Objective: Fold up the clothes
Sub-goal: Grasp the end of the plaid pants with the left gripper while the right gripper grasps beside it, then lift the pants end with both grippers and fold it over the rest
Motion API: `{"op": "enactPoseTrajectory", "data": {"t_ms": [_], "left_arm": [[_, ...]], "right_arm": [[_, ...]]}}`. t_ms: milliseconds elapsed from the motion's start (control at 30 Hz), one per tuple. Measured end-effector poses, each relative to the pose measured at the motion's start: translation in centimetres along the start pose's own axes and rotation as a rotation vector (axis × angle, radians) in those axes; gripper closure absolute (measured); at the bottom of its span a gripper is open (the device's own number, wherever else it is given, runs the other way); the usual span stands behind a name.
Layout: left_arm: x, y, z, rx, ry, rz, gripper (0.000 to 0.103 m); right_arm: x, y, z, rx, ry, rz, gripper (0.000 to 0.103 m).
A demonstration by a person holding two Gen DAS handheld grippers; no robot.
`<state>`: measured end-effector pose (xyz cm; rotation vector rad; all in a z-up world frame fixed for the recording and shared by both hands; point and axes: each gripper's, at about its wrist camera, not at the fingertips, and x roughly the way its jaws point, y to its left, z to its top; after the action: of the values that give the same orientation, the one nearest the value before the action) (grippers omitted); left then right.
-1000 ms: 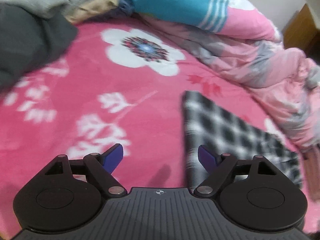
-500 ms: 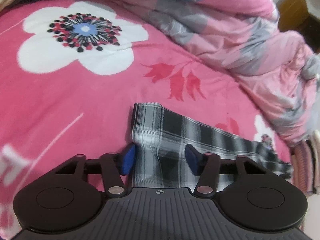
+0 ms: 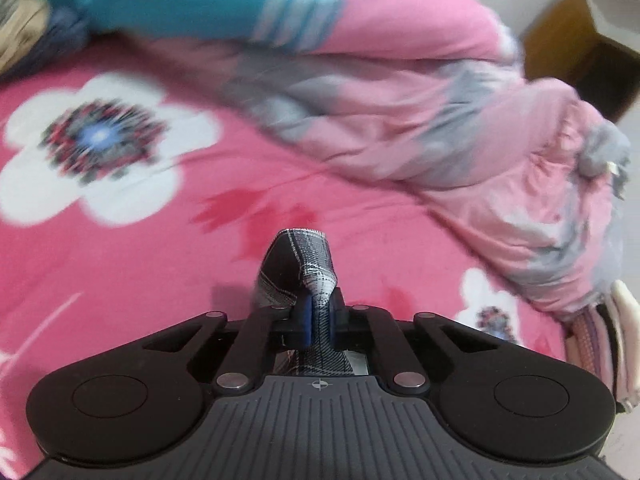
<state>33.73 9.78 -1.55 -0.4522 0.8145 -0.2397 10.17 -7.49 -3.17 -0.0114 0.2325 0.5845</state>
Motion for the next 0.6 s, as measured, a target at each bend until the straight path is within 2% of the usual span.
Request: {"op": "enactPoseTrajectory", "data": {"t_ms": [233,400,500,600], "left_arm": [[2.6,-15.0,-0.8,0.197,-0.013,-0.056,0.098],[7.1,-25.0,-4.0,0.381,0.05,-0.066,0.098],[10.3,-28.4,-6.3,0.454,0.1,-0.044,0.098],[12.8,-29.7,-8.1,0.493,0.132,-0.009,0.098]], "right_arm": [[-7.9,-8.8,0.4,0.254,-0.152,-0.16,0.094],[-13.2,-15.2,-1.4,0.438,-0.227,-0.269,0.094],[-15.3,-18.3,-3.6,0.549,-0.251,-0.31,0.094],[-15.6,-21.2,-5.9,0.656,-0.259,-0.329,0.094]]}}
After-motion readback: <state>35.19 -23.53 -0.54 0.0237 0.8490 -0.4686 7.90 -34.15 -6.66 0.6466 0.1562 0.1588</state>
